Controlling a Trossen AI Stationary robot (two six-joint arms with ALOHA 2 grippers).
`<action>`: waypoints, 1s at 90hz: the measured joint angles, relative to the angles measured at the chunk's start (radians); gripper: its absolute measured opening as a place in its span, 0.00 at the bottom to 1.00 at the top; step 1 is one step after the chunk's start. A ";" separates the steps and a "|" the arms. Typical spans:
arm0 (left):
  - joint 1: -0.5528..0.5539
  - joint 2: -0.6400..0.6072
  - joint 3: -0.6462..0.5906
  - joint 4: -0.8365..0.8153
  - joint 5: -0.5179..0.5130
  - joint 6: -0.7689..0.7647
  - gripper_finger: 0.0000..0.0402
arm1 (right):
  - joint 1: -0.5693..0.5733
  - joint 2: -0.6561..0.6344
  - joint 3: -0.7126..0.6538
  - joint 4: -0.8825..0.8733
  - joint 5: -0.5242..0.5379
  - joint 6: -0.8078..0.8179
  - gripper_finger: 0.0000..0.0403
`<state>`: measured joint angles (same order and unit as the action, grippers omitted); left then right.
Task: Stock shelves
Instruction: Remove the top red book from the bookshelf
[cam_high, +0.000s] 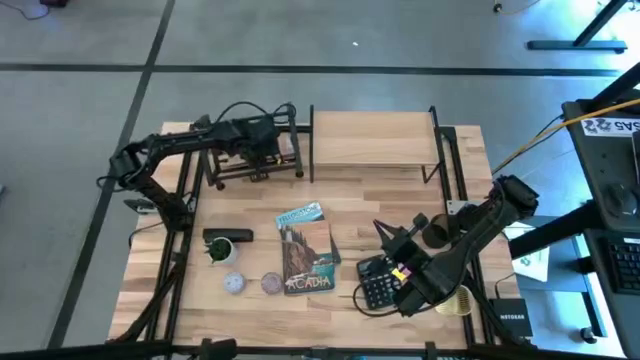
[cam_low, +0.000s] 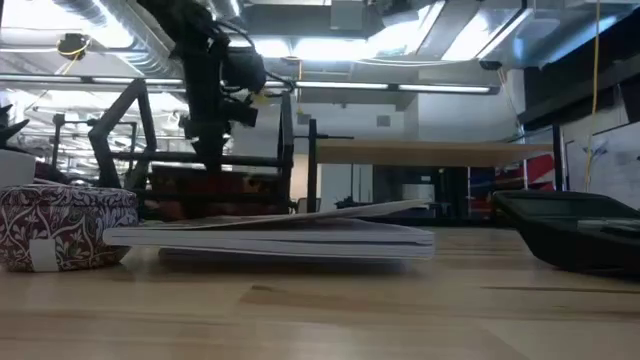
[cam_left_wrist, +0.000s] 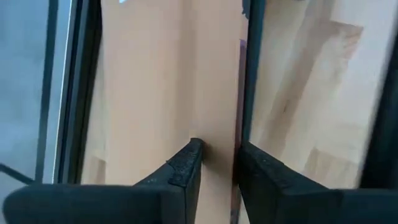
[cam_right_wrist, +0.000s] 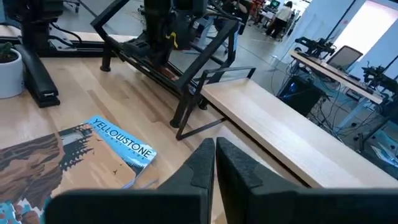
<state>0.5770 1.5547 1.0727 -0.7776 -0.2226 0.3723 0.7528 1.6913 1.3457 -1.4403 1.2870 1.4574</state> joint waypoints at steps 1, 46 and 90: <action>0.000 0.000 -0.002 0.003 -0.001 -0.001 0.19 | 0.000 0.000 0.000 0.000 0.000 0.000 0.00; 0.029 0.000 -0.010 0.008 -0.033 0.004 0.08 | -0.001 0.000 0.000 0.000 0.002 -0.006 0.00; -0.064 -0.082 0.038 -0.040 -0.268 0.006 0.00 | -0.001 0.000 0.000 -0.001 0.003 -0.008 0.00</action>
<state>0.5131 1.4730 1.1105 -0.8175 -0.4902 0.3782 0.7521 1.6917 1.3457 -1.4410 1.2904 1.4494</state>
